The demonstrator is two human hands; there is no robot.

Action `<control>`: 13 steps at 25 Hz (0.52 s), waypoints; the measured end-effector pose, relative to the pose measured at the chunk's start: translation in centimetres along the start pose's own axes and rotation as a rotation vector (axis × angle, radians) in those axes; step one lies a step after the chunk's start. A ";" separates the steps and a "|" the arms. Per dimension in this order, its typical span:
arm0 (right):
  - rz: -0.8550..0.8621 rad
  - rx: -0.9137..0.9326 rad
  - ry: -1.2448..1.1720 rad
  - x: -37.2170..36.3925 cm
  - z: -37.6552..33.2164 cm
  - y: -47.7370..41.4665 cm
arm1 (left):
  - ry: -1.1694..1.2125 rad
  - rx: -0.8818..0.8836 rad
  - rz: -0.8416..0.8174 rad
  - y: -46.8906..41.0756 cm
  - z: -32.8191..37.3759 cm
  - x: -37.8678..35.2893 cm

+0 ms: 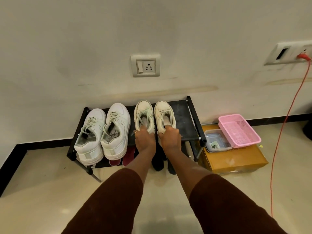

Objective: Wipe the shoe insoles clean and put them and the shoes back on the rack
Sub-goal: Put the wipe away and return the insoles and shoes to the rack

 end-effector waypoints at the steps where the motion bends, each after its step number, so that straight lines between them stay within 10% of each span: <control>1: -0.014 -0.009 0.000 0.0 0.0 0.2 | -0.003 0.002 -0.010 0.1 0.0 0.0; 13: -0.113 -0.130 0.056 5.5 3.8 18.9 | 0.005 -0.001 -0.109 17.8 -3.7 2.6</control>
Point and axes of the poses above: each hand's wrist, its own y-axis away from the middle knuckle, its own x-axis out of the back of the hand, z = x × y, the point moved 1 cm from there along -y, towards the middle knuckle, and after that the axes turned 13 degrees about -y, right-handed, at the moved point
